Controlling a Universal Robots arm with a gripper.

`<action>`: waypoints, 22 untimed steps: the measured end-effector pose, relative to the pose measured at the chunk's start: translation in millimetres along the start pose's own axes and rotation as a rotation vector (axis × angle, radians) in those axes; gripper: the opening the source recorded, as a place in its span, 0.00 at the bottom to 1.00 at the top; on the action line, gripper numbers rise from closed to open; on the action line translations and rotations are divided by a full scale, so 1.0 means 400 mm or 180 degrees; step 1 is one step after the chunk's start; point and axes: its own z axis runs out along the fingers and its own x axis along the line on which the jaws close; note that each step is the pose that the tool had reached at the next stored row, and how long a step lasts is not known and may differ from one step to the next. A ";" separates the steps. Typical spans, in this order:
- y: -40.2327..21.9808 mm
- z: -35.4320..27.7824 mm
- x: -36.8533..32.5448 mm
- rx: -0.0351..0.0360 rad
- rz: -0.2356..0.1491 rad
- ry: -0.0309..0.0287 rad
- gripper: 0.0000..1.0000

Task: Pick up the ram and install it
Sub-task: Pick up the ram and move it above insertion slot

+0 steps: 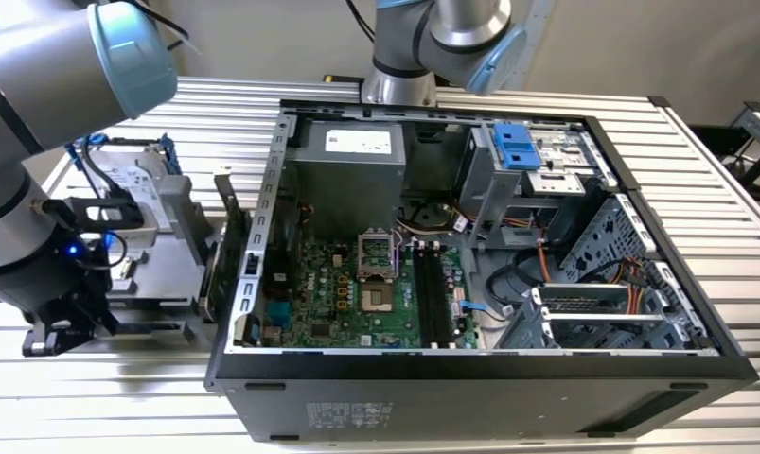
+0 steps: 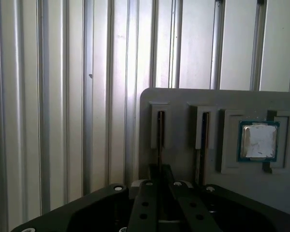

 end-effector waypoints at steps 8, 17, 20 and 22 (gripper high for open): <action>0.000 -0.023 -0.001 0.0000 0.0000 0.0000 0.00; 0.000 -0.052 -0.002 0.0000 0.0000 0.0000 0.00; 0.000 -0.060 -0.003 0.0000 0.0000 0.0000 0.00; 0.000 -0.064 -0.003 0.0000 0.0000 0.0000 0.00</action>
